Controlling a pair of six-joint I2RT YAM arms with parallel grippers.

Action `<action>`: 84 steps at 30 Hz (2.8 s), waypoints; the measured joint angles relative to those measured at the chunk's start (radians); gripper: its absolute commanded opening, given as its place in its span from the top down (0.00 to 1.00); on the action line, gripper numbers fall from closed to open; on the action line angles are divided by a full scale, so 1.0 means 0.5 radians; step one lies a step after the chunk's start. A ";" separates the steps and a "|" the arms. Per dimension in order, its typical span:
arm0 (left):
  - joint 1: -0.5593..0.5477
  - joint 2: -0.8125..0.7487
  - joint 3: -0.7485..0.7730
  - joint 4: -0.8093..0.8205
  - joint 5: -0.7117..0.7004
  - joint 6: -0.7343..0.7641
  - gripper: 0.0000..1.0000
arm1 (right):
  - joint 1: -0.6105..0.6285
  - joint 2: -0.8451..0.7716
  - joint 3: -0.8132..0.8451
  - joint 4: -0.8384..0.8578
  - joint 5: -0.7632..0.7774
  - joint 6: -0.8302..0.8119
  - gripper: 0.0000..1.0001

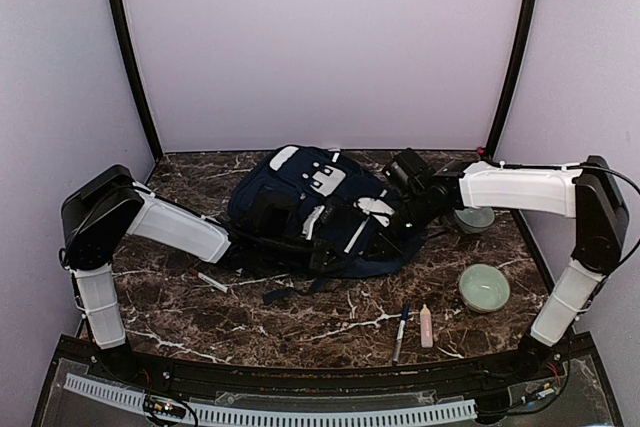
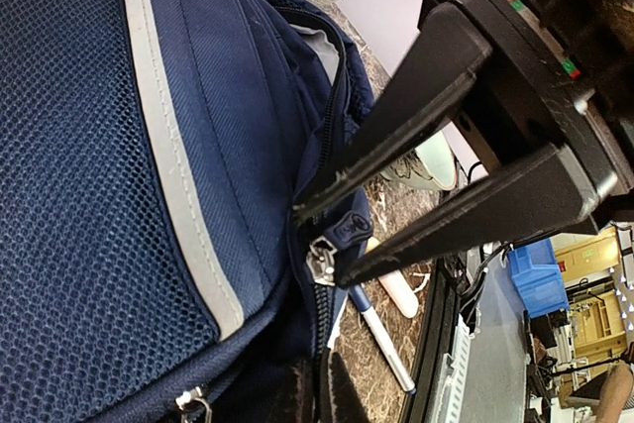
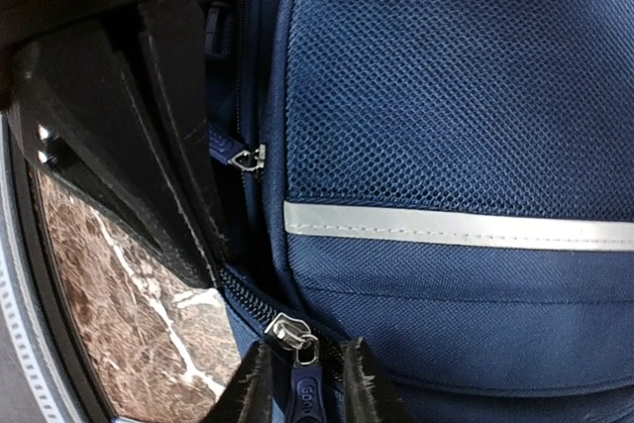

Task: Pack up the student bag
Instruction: Grab the largest pocket of the student bag, then zip the student bag into the largest pocket of the bag.

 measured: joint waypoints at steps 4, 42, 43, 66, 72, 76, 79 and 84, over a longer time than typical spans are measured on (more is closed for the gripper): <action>0.000 -0.001 0.000 -0.008 -0.003 0.001 1.00 | 0.000 0.011 0.001 0.000 0.020 -0.004 0.93; -0.037 -0.437 -0.342 -0.398 -0.497 0.476 1.00 | -0.227 -0.211 -0.210 -0.137 0.063 -0.321 1.00; -0.040 -0.455 -0.348 -0.423 -0.526 0.502 1.00 | -0.228 -0.211 -0.214 -0.133 0.059 -0.329 1.00; -0.243 -0.231 0.096 -0.419 -0.623 0.944 0.42 | -0.307 -0.107 -0.272 -0.131 -0.009 -0.356 1.00; -0.296 0.108 0.346 -0.382 -0.604 1.026 0.42 | -0.328 -0.107 -0.302 -0.105 -0.027 -0.369 1.00; -0.299 0.205 0.372 -0.385 -0.634 1.093 0.44 | -0.360 -0.107 -0.319 -0.095 -0.060 -0.385 0.95; -0.306 0.276 0.451 -0.400 -0.663 1.148 0.49 | -0.380 -0.107 -0.328 -0.094 -0.064 -0.390 0.85; -0.315 0.331 0.517 -0.430 -0.718 1.199 0.53 | -0.399 -0.106 -0.362 -0.111 -0.060 -0.413 0.77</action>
